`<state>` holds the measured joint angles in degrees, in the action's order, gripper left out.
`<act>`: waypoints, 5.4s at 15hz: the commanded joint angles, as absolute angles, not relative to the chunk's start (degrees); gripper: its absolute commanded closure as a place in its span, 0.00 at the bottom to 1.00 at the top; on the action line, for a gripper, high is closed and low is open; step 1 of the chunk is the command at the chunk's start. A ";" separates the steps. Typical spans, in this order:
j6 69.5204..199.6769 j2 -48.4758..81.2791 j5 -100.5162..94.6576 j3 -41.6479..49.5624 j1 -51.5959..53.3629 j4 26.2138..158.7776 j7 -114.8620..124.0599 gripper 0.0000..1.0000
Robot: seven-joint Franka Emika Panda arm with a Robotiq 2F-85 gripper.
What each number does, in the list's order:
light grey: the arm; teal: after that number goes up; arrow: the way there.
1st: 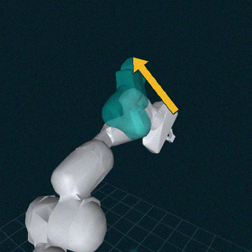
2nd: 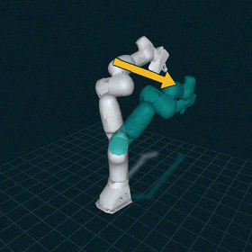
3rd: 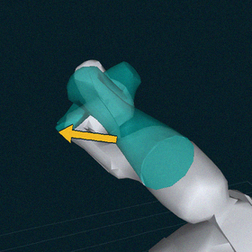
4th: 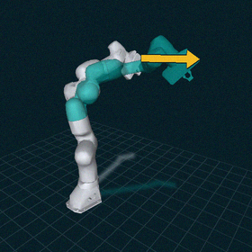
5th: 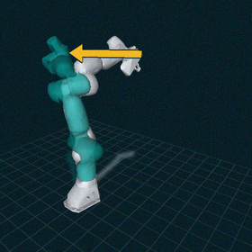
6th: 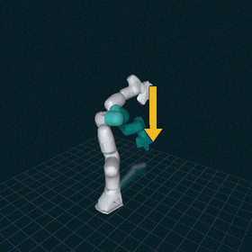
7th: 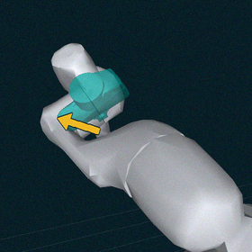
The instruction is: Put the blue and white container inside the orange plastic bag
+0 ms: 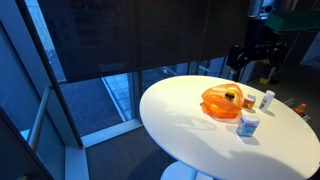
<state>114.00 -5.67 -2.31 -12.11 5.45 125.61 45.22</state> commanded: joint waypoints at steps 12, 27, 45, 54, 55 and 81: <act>134.31 -5.11 -6.65 -5.68 2.01 140.19 51.88 0.00; 137.18 -2.00 -5.30 -3.46 1.04 141.31 50.84 0.00; 154.98 4.95 -8.09 -0.81 2.04 147.53 46.56 0.00; 156.63 7.34 -6.34 0.28 2.54 147.49 42.25 0.00; 156.69 7.62 -6.43 0.43 2.59 147.45 42.18 0.00; 147.83 7.08 -10.02 6.72 3.33 136.49 44.65 0.48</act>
<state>151.46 7.72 -8.49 6.52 4.05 139.50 43.79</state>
